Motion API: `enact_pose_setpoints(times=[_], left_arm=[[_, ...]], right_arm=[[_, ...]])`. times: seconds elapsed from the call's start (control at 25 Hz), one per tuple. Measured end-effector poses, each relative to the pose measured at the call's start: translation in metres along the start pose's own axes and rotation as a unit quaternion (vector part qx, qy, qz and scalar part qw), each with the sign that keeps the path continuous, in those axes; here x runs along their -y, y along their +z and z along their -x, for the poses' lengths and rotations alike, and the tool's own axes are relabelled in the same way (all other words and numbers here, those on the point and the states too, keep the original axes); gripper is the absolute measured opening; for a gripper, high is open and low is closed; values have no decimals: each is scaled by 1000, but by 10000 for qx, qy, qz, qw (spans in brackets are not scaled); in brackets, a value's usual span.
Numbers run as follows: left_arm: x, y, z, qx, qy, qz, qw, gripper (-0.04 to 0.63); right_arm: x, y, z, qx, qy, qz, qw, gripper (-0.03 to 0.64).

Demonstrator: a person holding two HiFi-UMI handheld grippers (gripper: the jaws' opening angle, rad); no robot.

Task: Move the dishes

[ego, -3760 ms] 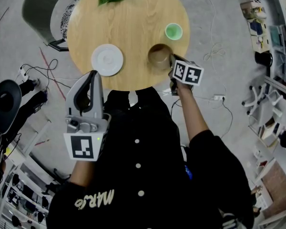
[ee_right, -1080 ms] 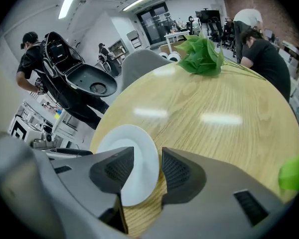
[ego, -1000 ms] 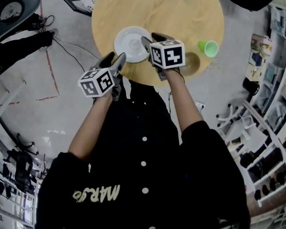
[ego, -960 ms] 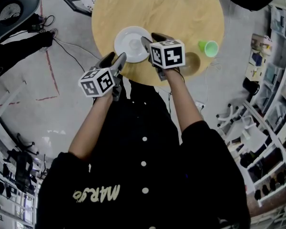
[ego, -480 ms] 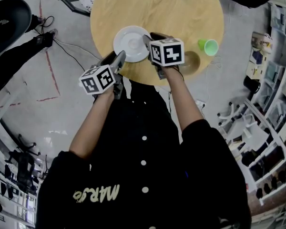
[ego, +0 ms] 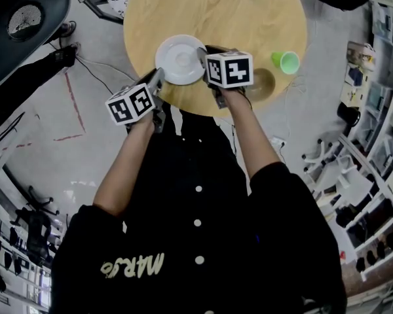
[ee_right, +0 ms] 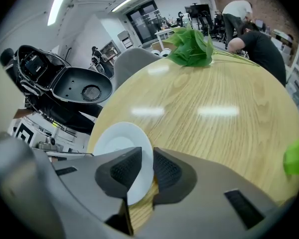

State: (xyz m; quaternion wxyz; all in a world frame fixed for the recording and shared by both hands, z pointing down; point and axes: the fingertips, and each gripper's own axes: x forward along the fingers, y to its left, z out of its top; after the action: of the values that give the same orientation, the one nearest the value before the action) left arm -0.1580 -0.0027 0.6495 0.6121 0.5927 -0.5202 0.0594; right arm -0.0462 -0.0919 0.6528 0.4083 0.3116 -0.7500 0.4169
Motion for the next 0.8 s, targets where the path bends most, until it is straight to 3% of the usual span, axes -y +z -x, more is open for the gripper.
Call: enact_pose_setpoints(times=[0.2, 0.52, 0.8], left_arm=[[2, 5, 8, -109, 22, 29, 9999, 46], [19, 10, 14, -566, -31, -647, 9963, 46], [42, -3, 6, -937, -71, -1141, 9890, 46]], right_arm=[[-6, -4, 10, 159, 19, -214, 9996, 69], [-5, -29, 39, 661, -187, -1055, 9920, 64], [12, -57, 71, 1105, -488, -1764, 9769, 63]])
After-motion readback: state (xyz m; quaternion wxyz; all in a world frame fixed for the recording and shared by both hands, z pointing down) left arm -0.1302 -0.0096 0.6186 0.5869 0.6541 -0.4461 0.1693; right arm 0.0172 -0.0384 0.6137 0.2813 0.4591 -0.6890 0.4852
